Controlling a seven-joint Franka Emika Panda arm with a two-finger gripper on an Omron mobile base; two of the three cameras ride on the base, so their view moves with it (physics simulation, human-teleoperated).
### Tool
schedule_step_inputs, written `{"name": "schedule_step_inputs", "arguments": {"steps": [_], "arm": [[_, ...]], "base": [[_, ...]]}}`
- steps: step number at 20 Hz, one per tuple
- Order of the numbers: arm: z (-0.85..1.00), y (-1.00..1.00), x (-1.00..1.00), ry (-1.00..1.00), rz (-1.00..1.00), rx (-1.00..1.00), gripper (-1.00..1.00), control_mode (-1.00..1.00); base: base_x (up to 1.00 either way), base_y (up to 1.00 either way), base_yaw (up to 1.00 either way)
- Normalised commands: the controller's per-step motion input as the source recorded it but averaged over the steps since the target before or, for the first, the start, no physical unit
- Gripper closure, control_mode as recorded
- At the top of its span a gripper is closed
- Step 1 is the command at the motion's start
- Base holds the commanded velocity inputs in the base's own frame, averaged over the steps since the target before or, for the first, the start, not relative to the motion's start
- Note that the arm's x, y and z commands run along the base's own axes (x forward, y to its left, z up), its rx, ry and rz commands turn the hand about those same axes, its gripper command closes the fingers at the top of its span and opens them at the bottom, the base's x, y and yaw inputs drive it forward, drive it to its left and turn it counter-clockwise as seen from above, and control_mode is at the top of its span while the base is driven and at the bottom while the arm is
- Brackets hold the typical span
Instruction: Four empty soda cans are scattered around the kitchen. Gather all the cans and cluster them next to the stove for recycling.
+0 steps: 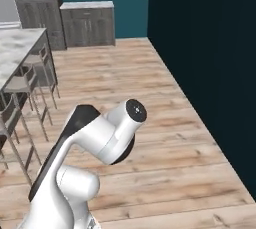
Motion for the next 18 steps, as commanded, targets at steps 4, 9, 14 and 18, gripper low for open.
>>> {"name": "schedule_step_inputs", "arguments": {"steps": [4, 9, 14, 18], "arm": [[0.0, 0.0, 0.0, 0.0, 0.0, 0.0, -1.0, 1.0], [0.0, 0.0, 0.0, 0.0, 0.0, 0.0, -1.0, 1.0], [0.0, 0.0, 0.0, 0.0, 0.0, 0.0, -1.0, 1.0], [0.0, 0.0, 0.0, 0.0, 0.0, 0.0, -1.0, 1.0]], "base": [[1.0, 0.18, -0.07], [1.0, 0.39, -0.1], [1.0, 0.4, -0.1], [0.75, 0.39, 0.11]]}}
